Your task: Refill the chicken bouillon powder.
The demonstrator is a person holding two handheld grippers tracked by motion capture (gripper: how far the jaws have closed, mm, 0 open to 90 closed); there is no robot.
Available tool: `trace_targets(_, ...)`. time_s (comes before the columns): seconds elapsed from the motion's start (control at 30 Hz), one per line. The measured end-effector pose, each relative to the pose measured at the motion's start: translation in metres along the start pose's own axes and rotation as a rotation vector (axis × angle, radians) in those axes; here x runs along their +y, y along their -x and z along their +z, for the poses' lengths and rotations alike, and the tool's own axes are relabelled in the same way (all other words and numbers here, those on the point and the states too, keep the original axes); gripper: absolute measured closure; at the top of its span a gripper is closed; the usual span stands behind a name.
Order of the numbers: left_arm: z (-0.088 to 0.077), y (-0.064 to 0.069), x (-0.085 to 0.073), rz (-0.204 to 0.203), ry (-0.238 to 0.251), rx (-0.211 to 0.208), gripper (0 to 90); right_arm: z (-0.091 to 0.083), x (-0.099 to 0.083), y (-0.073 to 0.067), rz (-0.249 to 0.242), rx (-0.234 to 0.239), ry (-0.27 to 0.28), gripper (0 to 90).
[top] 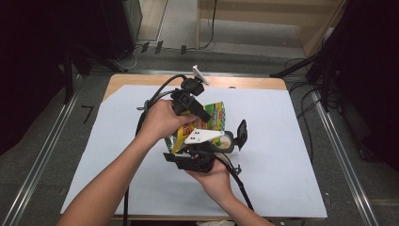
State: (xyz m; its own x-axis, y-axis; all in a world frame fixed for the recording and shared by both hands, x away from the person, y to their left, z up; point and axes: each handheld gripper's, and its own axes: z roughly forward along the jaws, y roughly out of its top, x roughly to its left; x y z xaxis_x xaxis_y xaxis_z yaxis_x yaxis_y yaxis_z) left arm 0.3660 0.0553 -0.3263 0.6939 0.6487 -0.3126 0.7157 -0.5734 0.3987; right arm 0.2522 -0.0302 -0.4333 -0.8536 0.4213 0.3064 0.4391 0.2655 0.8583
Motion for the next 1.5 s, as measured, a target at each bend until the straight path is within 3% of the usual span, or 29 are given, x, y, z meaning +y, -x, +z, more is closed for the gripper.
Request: trace_targets(1.5, 0.0004, -0.0017, -0.0024, -0.002, 0.006, -0.009, 79.0, 0.0014, -0.0006, -0.0009, -0.001, -0.001, -0.005, 67.1)
